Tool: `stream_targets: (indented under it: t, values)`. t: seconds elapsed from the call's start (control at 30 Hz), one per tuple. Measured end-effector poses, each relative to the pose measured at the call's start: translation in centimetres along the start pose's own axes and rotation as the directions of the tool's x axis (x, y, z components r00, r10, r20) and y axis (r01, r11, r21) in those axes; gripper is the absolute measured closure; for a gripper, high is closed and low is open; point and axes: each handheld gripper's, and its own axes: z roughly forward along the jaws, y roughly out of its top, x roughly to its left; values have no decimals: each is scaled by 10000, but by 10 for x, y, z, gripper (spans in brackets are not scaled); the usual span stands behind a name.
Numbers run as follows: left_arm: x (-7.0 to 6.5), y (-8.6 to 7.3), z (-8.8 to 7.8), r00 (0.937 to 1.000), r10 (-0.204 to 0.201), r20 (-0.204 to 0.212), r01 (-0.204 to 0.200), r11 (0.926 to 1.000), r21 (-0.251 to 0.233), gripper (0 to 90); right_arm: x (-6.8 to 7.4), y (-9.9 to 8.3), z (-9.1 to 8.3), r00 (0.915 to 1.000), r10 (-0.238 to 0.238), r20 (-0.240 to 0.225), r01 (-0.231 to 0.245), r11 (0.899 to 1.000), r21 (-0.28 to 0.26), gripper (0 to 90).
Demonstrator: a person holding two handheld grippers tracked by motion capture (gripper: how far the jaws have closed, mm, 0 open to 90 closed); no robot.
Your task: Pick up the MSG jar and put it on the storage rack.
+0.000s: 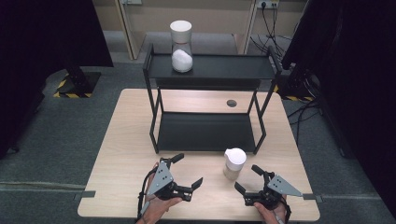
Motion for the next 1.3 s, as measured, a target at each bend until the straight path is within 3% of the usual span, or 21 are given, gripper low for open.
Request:
stream_targets:
  t: [0.47,0.77,1.2,1.3]
  values:
    - [5,-29,-9,9994,-248,241,251,9996,-127,0,0,0,1,10000,-33,-12,33,10000,16,4]
    - [6,-40,-13,9990,-231,380,235,9997,-97,0,-1,0,1,10000,-3,-20,3,10000,34,4]
    - [-3,-52,-21,9982,-481,349,481,9988,33,0,-1,0,1,9999,-81,-60,81,10000,46,4]
    - [-5,-52,-19,9984,-381,416,379,9993,47,0,0,0,1,9999,-123,-80,123,9999,51,4]
